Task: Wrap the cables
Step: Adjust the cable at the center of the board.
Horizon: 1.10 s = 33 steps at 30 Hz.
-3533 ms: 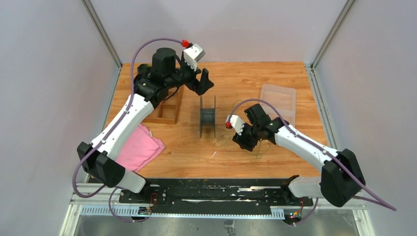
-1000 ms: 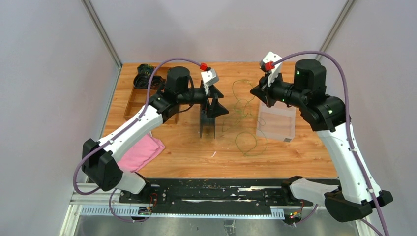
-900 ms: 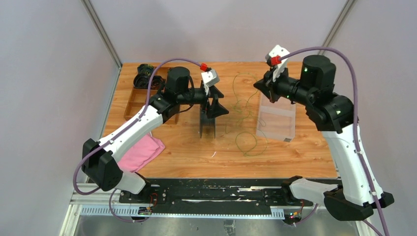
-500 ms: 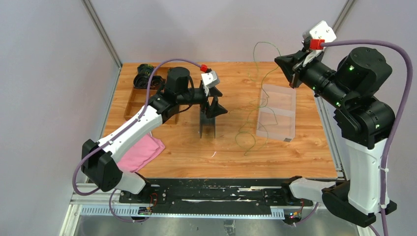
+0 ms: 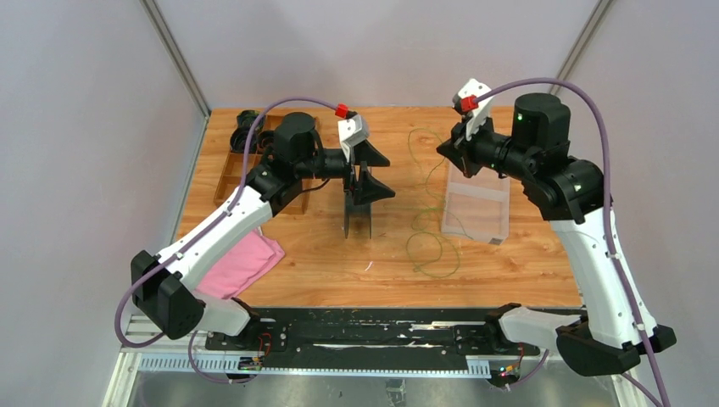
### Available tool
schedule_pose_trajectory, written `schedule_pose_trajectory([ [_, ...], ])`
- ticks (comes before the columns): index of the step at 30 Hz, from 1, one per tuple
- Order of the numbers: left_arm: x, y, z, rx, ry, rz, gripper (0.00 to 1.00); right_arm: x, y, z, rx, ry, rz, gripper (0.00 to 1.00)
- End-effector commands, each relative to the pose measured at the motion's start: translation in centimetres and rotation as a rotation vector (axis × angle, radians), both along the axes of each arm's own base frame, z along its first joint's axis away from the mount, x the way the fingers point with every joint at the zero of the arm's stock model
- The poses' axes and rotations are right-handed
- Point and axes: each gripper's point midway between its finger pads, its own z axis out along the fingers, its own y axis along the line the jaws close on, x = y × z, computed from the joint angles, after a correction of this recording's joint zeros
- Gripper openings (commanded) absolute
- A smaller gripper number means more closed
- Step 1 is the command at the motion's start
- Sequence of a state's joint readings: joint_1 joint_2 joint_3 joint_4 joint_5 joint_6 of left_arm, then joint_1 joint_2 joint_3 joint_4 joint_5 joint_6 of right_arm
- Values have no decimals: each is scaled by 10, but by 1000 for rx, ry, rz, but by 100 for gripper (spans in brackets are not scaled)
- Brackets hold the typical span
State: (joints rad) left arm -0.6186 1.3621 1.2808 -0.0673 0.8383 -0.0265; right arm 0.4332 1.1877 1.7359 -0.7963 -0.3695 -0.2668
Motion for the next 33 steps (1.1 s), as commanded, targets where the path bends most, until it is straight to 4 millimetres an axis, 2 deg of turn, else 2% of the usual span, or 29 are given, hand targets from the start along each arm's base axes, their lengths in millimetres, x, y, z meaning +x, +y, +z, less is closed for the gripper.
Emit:
schedule_pose_trajectory([
  [1, -9, 3, 27, -31, -43, -16, 86, -16, 11, -6, 10, -24, 127, 0],
  [4, 12, 12, 27, 18, -98, 116, 85, -25, 19, -24, 1, 7, 213, 0],
  [6, 20, 16, 23, 43, -121, 158, 85, -32, 24, -29, 13, 19, 254, 0],
  [14, 22, 13, 7, 60, -155, 137, 87, -59, 38, -35, 68, 63, 407, 0],
  [17, 16, 9, 4, 41, -160, 88, 86, -65, 41, -34, 86, 71, 439, 1],
  [19, 14, 6, 0, 21, -143, 76, 78, -68, 42, -33, 98, 72, 453, 1],
  [24, 6, 1, -15, 9, -88, 22, 45, -60, 38, -33, 97, 65, 394, 1],
  [29, -2, 2, -9, -40, -91, 2, 18, -54, 35, -43, 107, 86, 358, 1],
  [31, -2, 1, -6, -45, -90, 1, 18, -53, 36, -48, 112, 103, 360, 1],
  [33, -3, -1, -5, -48, -82, -10, 30, -53, 37, -51, 117, 117, 366, 0],
])
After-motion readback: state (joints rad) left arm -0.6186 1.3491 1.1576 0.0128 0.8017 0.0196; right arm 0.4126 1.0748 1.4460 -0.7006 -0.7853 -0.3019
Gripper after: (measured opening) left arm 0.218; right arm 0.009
